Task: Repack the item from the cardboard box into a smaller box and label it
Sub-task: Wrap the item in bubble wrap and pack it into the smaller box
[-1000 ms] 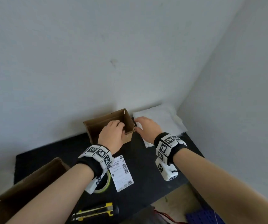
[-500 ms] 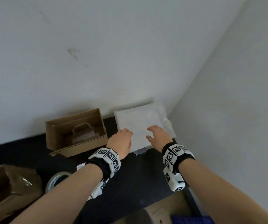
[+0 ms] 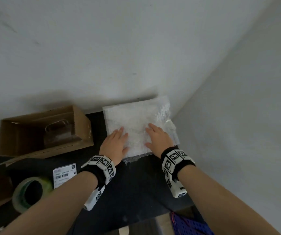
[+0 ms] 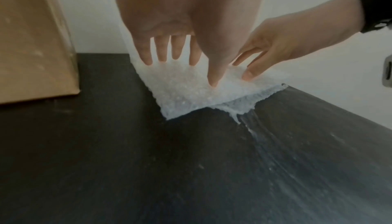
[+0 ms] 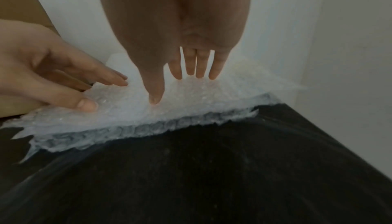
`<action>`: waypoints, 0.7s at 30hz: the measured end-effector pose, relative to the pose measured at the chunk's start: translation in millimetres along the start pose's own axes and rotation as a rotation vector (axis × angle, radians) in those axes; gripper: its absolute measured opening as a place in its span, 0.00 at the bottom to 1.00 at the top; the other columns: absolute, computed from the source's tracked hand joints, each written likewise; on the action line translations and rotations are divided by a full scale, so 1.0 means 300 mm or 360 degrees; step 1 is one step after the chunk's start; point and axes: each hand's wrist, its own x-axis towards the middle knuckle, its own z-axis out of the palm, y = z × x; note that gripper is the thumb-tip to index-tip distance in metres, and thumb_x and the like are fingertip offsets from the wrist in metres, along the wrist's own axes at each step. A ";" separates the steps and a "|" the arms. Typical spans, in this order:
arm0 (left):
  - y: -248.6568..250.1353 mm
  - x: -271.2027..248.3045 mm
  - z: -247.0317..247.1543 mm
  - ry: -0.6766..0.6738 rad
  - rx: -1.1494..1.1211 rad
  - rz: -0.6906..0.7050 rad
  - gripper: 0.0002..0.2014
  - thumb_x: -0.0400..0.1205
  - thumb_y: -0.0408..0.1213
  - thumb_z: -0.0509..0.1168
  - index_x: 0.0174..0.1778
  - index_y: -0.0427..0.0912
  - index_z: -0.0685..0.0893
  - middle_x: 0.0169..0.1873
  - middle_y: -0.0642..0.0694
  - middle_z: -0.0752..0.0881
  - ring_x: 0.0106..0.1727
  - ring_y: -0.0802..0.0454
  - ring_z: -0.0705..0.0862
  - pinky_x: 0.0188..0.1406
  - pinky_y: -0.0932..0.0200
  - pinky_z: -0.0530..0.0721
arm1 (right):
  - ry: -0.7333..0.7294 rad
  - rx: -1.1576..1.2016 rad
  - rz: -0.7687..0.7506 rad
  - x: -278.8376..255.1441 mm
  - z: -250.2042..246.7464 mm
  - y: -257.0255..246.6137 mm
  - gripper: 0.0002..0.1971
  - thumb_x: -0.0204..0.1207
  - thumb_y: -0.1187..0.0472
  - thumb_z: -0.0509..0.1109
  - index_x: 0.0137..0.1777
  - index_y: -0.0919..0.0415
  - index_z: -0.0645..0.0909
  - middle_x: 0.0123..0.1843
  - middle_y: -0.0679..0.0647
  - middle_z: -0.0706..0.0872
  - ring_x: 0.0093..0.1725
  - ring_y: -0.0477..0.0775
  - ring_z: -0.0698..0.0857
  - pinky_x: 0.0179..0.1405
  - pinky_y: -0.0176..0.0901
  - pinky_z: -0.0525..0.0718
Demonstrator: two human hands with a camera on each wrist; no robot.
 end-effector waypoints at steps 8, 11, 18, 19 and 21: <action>0.023 0.011 0.014 0.0220 -0.0091 -0.0036 0.17 0.86 0.39 0.55 0.71 0.44 0.73 0.77 0.46 0.68 0.75 0.46 0.68 0.72 0.50 0.70 | 0.0243 0.0096 -0.0013 0.026 0.041 0.008 0.14 0.81 0.63 0.62 0.63 0.61 0.80 0.76 0.53 0.71 0.68 0.56 0.75 0.65 0.48 0.76; 0.031 0.010 -0.001 0.0296 -0.0124 -0.0018 0.13 0.86 0.38 0.54 0.63 0.43 0.77 0.69 0.45 0.76 0.67 0.44 0.75 0.63 0.50 0.73 | 0.0284 0.0127 -0.0010 0.036 0.032 0.004 0.10 0.81 0.64 0.61 0.54 0.64 0.83 0.68 0.55 0.78 0.60 0.57 0.79 0.58 0.48 0.80; 0.043 -0.013 -0.085 0.0518 -0.0368 0.0069 0.03 0.84 0.36 0.56 0.45 0.45 0.73 0.44 0.46 0.81 0.51 0.44 0.80 0.56 0.45 0.77 | 0.0514 0.0325 0.0004 -0.023 -0.082 -0.014 0.10 0.82 0.60 0.62 0.56 0.62 0.81 0.59 0.55 0.82 0.55 0.55 0.81 0.54 0.47 0.80; 0.049 -0.017 -0.104 0.0553 -0.0362 0.0085 0.04 0.84 0.36 0.56 0.44 0.45 0.72 0.41 0.47 0.80 0.48 0.45 0.80 0.54 0.45 0.78 | 0.0542 0.0333 0.0005 -0.035 -0.102 -0.018 0.10 0.82 0.60 0.63 0.58 0.62 0.81 0.61 0.55 0.82 0.58 0.56 0.81 0.56 0.46 0.79; 0.061 -0.031 -0.147 0.0645 -0.0334 0.0111 0.04 0.84 0.36 0.56 0.43 0.46 0.70 0.38 0.49 0.79 0.43 0.45 0.81 0.54 0.45 0.78 | 0.0647 0.0308 0.0027 -0.059 -0.142 -0.024 0.15 0.80 0.58 0.65 0.65 0.61 0.78 0.68 0.56 0.79 0.66 0.56 0.77 0.66 0.46 0.72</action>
